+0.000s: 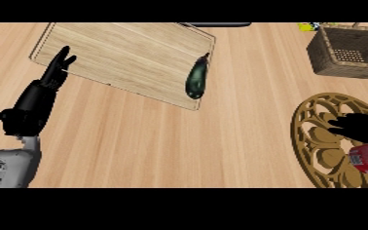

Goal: Pick the can from the placemat and place it in the basket

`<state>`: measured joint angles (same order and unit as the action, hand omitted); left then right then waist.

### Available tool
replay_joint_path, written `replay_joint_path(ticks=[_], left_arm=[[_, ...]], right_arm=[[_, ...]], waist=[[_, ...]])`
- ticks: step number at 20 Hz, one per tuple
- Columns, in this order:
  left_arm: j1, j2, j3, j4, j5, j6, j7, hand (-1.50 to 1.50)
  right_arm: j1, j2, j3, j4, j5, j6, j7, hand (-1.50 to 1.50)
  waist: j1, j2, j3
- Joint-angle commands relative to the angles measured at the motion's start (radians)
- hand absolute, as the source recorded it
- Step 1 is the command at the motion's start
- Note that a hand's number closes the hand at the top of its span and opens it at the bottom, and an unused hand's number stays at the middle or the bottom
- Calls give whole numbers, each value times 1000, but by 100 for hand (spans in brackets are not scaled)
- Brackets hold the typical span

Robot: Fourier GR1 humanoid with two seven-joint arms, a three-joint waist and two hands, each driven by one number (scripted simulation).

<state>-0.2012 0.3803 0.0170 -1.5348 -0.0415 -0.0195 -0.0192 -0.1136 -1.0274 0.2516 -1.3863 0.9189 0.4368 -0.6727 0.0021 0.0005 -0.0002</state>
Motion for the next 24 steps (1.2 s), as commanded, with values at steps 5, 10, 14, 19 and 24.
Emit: replay_joint_path(ticks=[5, 10, 14, 19, 24], left_arm=[[36, -44, -17, -83, -36, -14, 40, 0], [7, -28, 29, -58, -23, -36, 39, 0], [-31, -38, 41, 15, -38, -43, 12, 0], [29, -85, 1, -83, -63, -16, 45, 0], [8, -58, 22, -37, -53, -44, 4, 0]], right_arm=[[2, 57, -21, 134, 88, -56, -100, -150], [-37, 140, 2, 128, 89, 35, -24, 150], [-59, 133, 2, 125, 126, -7, -63, 150], [-40, 147, 1, 176, 140, -116, -136, 150], [-133, 90, -197, 424, 61, -196, -148, 150]], waist=[[2, -1, 1], [3, 0, 0], [-1, 0, 0], [2, -1, 1], [25, 13, 4]])
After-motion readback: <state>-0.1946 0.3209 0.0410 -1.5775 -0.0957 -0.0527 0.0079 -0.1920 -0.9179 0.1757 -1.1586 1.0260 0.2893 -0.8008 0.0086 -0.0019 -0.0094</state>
